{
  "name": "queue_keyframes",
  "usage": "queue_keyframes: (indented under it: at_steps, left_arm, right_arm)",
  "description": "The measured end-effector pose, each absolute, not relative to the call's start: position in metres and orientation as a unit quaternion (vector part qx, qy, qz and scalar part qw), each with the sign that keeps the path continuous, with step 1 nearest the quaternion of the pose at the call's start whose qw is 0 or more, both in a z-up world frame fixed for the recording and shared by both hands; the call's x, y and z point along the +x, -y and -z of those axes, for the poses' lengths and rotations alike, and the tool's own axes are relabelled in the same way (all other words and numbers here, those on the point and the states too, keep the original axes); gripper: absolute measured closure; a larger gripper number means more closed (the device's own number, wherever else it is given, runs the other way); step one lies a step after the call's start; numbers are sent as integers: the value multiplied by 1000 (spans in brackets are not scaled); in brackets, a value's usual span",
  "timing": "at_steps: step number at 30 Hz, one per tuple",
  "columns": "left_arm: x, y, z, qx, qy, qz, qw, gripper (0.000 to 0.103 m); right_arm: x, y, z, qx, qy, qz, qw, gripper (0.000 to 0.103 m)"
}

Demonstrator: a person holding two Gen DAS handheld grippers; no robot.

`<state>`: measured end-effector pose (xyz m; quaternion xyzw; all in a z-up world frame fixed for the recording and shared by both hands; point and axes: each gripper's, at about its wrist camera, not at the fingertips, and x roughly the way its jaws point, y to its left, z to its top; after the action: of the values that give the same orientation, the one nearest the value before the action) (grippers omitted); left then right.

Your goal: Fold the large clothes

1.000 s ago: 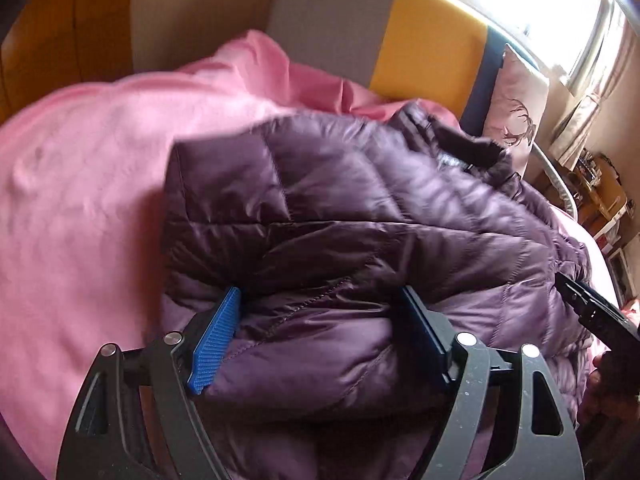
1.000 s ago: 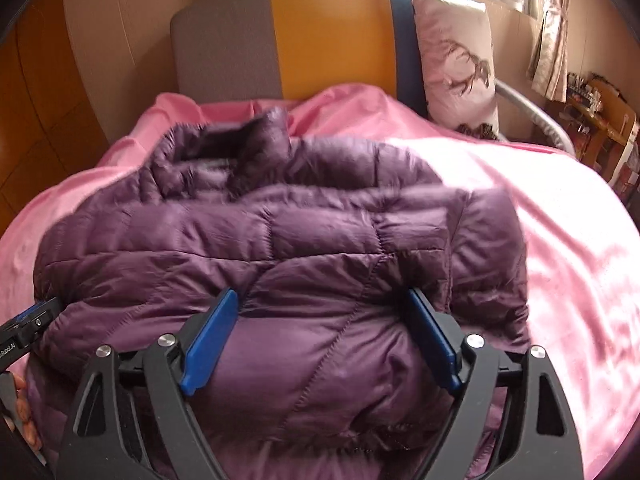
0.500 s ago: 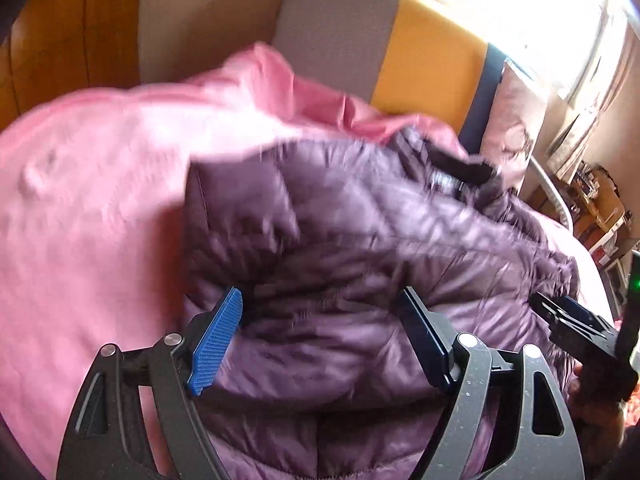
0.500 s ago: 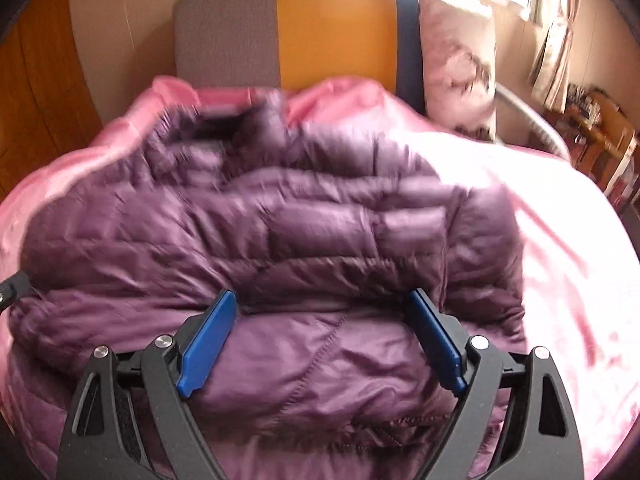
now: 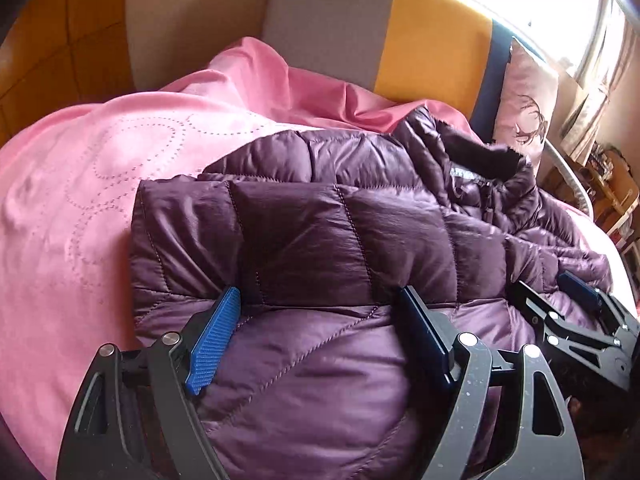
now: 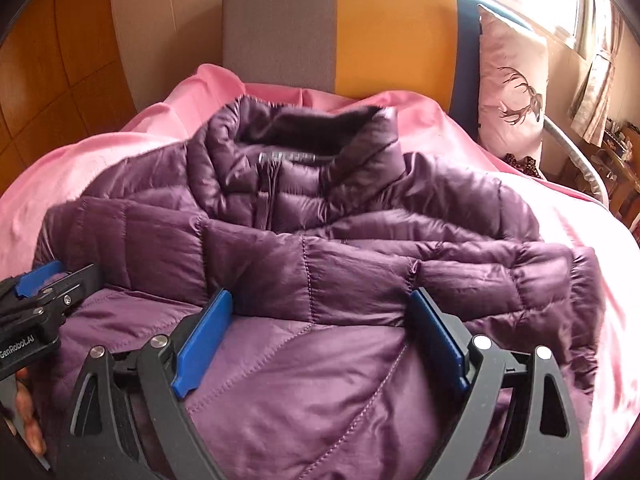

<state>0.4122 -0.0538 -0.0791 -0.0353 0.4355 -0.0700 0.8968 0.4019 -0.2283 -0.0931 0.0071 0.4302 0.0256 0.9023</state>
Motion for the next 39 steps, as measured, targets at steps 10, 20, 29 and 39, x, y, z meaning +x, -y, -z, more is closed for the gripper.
queue_keyframes:
  at_steps: [10,20,29,39]
  left_arm:
    - [394,58,75,-17,-415,53,908,23]
    - [334,41,36,-37,-380,46,923,23]
    - [285,31,22,-49,-371,46,926,20]
    - [243,13,36,-47,-387,35,920,20]
  right_arm:
    - [401,233,103,18,-426,-28,904,12]
    - [360,254,60,56,-422,-35,904,7]
    - [344,289,77,90,-457,-7,885,5]
    - [336,290,81,89,-470,-4,878,2]
